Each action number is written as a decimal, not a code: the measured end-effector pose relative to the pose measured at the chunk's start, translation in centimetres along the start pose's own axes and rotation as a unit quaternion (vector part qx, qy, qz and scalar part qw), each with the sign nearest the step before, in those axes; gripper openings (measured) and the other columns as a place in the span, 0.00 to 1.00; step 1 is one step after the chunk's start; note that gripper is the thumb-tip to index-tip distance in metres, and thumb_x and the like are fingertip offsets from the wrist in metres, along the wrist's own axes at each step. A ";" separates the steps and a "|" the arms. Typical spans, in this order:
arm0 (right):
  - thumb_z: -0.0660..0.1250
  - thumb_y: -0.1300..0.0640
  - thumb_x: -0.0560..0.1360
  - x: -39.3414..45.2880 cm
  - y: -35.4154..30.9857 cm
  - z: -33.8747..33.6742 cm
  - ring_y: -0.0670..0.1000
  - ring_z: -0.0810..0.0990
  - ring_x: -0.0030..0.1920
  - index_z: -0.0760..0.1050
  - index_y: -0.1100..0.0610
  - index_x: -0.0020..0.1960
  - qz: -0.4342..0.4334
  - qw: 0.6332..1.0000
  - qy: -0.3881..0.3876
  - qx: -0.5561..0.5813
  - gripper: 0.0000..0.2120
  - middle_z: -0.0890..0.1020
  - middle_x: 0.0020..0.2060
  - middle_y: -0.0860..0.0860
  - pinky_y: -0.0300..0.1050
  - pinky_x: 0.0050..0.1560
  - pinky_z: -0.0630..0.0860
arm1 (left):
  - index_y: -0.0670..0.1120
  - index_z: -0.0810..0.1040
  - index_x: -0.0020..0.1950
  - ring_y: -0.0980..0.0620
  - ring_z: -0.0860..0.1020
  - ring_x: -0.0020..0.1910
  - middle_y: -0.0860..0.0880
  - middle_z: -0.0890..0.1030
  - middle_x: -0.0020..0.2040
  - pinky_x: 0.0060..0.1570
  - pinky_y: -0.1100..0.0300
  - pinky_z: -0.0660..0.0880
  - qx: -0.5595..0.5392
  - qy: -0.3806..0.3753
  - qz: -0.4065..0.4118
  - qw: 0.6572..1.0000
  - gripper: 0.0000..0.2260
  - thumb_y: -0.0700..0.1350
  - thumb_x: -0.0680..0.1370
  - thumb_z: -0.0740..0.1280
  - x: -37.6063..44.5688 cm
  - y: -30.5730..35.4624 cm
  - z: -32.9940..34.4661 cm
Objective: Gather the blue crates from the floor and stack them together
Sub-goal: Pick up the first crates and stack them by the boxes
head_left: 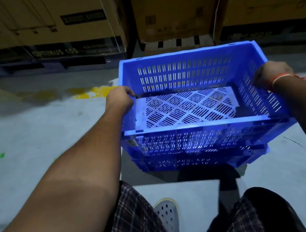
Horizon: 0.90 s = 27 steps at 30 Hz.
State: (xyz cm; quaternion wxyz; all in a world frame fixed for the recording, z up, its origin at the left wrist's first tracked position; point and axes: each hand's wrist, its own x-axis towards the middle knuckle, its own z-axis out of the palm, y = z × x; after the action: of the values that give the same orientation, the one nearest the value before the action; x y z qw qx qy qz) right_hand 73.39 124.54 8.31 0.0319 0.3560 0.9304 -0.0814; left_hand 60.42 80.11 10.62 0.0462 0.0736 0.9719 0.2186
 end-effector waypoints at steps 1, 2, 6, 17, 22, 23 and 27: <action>0.71 0.49 0.65 0.0 0.1 0.0 0.59 0.82 0.43 0.83 0.53 0.44 0.003 1.000 -0.002 -0.001 0.12 0.84 0.43 0.57 0.49 0.47 0.80 | 0.52 0.84 0.46 0.45 0.81 0.47 0.47 0.84 0.48 0.42 0.60 0.72 0.001 0.001 0.001 1.000 0.15 0.35 0.69 0.64 0.3 0.1 0.0; 0.71 0.49 0.66 0.0 0.0 -0.1 0.60 0.82 0.43 0.83 0.54 0.44 0.003 1.000 -0.003 -0.002 0.11 0.84 0.44 0.57 0.49 0.47 0.80 | 0.51 0.84 0.46 0.45 0.81 0.47 0.46 0.84 0.48 0.43 0.60 0.73 0.005 0.002 0.004 1.000 0.14 0.36 0.69 0.64 0.4 0.3 0.0; 0.72 0.51 0.67 -0.5 -0.7 -0.5 0.59 0.82 0.43 0.83 0.54 0.44 -0.009 1.000 0.001 -0.001 0.09 0.84 0.44 0.57 0.49 0.47 0.79 | 0.51 0.83 0.46 0.46 0.78 0.42 0.47 0.83 0.45 0.42 0.60 0.71 0.006 -0.003 -0.005 1.000 0.14 0.36 0.70 0.64 0.3 -0.1 0.3; 0.73 0.53 0.67 -0.8 -1.0 -0.5 0.60 0.82 0.45 0.84 0.54 0.46 -0.023 1.000 0.005 -0.015 0.09 0.84 0.45 0.58 0.50 0.48 0.78 | 0.49 0.85 0.46 0.46 0.79 0.43 0.50 0.75 0.33 0.43 0.60 0.72 0.019 -0.021 -0.011 1.000 0.14 0.34 0.71 0.64 -0.3 -0.4 -0.1; 0.73 0.55 0.67 -1.7 -1.4 -1.2 0.60 0.82 0.47 0.84 0.55 0.47 -0.016 1.000 -0.014 -0.020 0.10 0.84 0.47 0.58 0.51 0.50 0.79 | 0.52 0.84 0.45 0.49 0.76 0.42 0.49 0.79 0.41 0.44 0.60 0.71 0.002 -0.008 -0.007 1.000 0.14 0.35 0.71 0.65 -0.2 -0.5 0.2; 0.73 0.54 0.67 -2.0 -1.5 -1.5 0.60 0.82 0.47 0.84 0.56 0.48 -0.012 0.999 -0.019 -0.023 0.11 0.84 0.47 0.58 0.51 0.51 0.80 | 0.52 0.85 0.46 0.48 0.77 0.43 0.49 0.79 0.43 0.44 0.60 0.71 0.003 -0.008 -0.005 1.000 0.14 0.36 0.71 0.66 -0.1 -0.6 0.3; 0.70 0.54 0.70 -3.5 -1.6 -2.1 0.60 0.82 0.51 0.82 0.59 0.53 -0.019 0.998 -0.030 -0.044 0.14 0.83 0.51 0.59 0.53 0.55 0.79 | 0.50 0.85 0.49 0.43 0.81 0.48 0.44 0.83 0.44 0.43 0.58 0.72 0.027 -0.016 0.015 0.999 0.14 0.36 0.69 0.67 0.9 -0.8 0.7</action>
State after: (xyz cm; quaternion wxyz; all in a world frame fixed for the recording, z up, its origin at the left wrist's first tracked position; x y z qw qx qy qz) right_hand 74.92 121.45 10.94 0.0735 0.3338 0.9383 -0.0520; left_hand 59.51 79.87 9.59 0.0567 0.0924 0.9754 0.1919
